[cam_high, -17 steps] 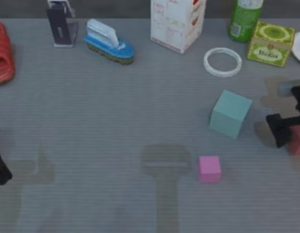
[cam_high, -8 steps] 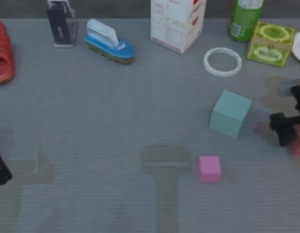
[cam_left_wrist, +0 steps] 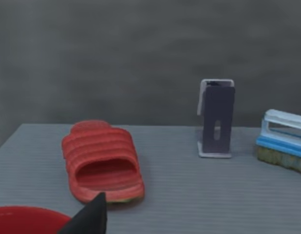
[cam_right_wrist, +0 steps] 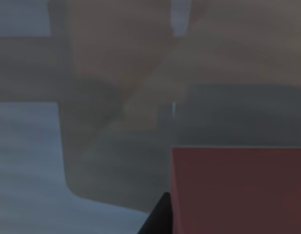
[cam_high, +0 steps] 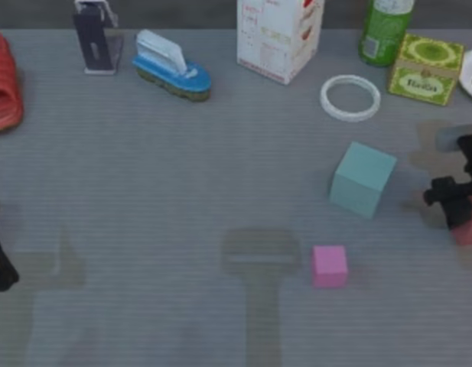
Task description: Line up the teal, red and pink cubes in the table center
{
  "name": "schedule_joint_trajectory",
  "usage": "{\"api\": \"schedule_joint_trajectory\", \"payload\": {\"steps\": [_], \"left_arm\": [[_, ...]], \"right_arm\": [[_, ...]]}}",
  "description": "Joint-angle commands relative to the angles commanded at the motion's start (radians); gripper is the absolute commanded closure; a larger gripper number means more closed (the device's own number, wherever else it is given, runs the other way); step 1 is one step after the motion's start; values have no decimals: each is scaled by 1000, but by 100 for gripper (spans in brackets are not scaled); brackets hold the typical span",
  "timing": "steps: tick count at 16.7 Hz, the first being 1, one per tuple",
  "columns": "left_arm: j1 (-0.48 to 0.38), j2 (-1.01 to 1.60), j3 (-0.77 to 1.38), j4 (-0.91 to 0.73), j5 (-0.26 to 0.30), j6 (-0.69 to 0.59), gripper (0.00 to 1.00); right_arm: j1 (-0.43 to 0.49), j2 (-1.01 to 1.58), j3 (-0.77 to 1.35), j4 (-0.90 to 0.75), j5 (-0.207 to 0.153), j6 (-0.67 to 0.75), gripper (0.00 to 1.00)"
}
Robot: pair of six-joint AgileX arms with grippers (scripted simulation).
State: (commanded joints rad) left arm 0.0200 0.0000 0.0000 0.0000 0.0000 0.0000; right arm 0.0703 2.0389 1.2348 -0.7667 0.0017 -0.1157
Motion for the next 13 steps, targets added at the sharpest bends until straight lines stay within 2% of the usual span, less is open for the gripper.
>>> {"api": "schedule_joint_trajectory", "payload": {"steps": [8, 13], "left_arm": [[0, 0, 0, 0, 0, 0, 0], [0, 0, 0, 0, 0, 0, 0]], "right_arm": [[1, -32, 24, -29, -3, 1, 100], [5, -98, 127, -214, -4, 0, 100]]}}
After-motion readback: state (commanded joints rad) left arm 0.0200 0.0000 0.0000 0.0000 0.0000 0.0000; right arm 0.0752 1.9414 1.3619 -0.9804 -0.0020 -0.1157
